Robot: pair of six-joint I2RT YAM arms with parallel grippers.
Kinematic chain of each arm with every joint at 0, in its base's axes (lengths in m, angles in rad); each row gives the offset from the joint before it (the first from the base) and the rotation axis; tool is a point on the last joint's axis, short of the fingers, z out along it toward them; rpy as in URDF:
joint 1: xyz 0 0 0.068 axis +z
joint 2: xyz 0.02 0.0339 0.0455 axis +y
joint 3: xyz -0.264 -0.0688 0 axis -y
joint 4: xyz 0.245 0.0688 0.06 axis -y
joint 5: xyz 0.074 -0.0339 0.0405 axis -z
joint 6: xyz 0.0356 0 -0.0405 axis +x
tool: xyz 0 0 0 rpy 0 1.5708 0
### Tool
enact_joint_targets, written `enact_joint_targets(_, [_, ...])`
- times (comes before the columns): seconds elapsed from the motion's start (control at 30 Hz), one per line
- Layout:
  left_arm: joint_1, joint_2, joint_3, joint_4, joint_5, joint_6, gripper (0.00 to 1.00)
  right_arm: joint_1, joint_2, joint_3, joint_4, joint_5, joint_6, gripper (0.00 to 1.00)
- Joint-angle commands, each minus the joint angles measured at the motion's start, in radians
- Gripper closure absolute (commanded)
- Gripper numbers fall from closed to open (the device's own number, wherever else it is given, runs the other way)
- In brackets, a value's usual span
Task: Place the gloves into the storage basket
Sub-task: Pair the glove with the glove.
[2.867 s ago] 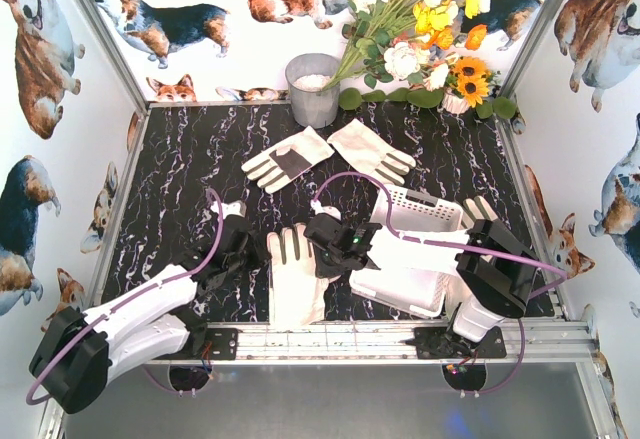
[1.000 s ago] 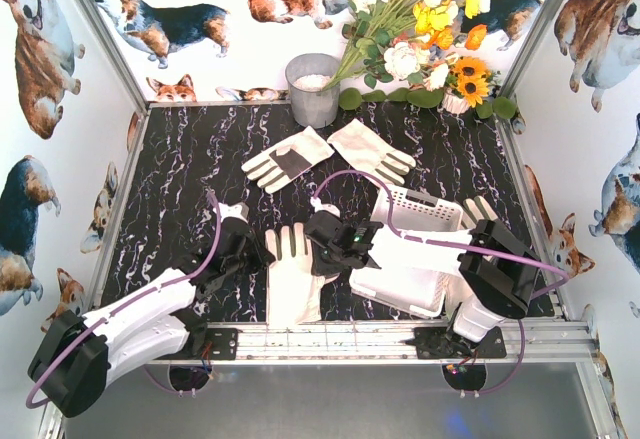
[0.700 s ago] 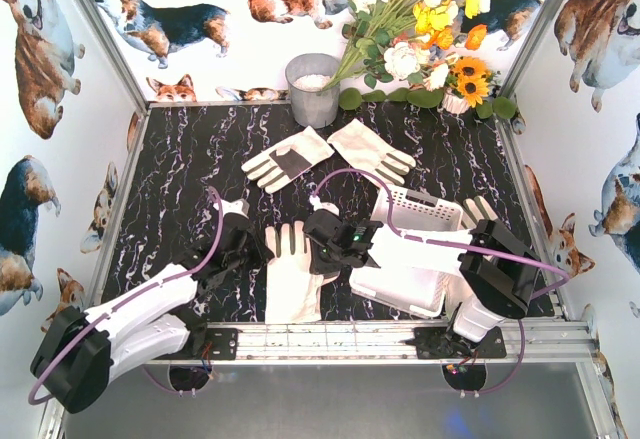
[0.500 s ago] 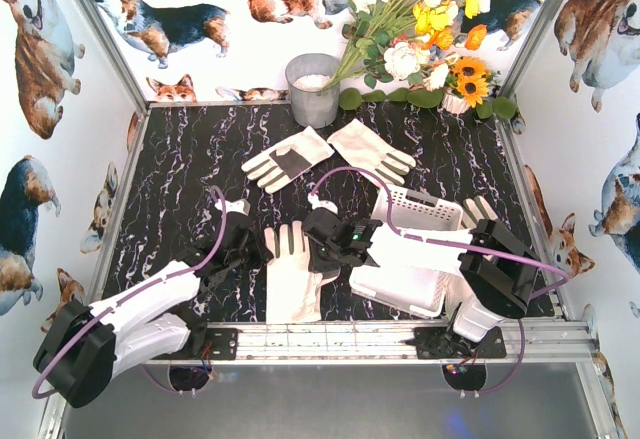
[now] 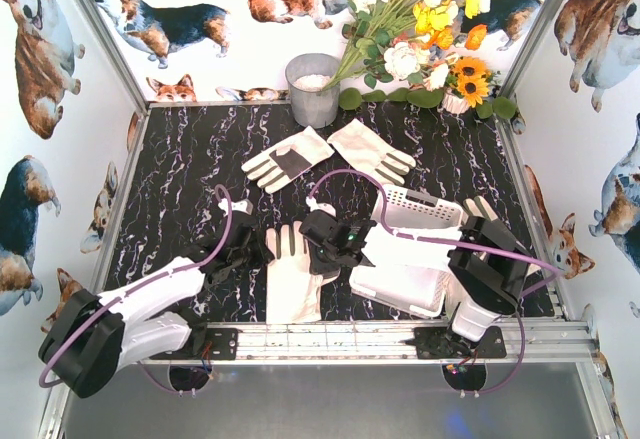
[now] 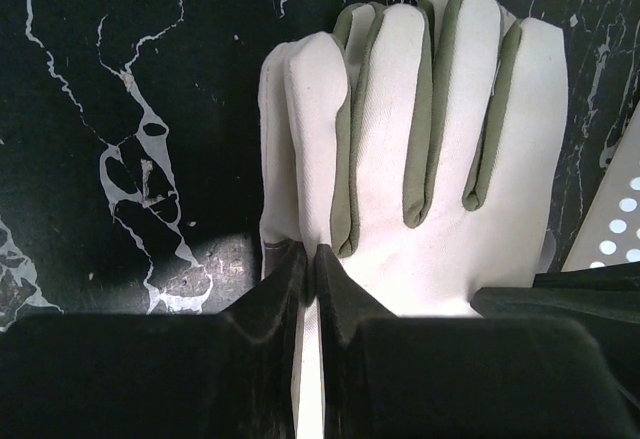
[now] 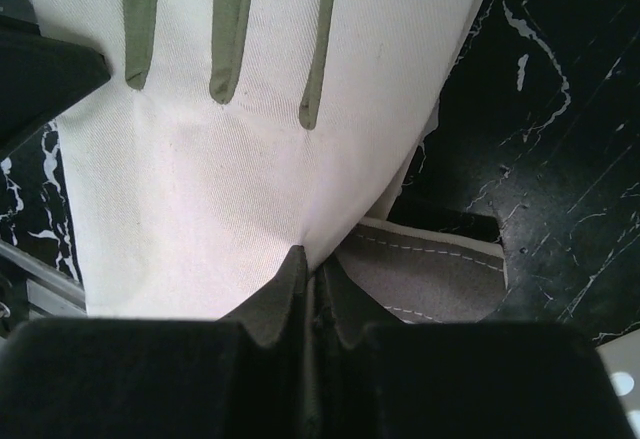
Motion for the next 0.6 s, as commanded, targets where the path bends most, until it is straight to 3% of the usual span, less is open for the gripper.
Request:
enact_joint_targets(0.0, [0.021,0.025,0.020,0.037,-0.022,0.032,1.00,-0.001,0.020,0.033,0.007,0.022,-0.014,1.00])
enact_joint_targets(0.57, [0.033,0.081,0.035,0.027,-0.049,0.060,0.99,-0.003,0.061,0.005,0.025,0.018,-0.003,1.00])
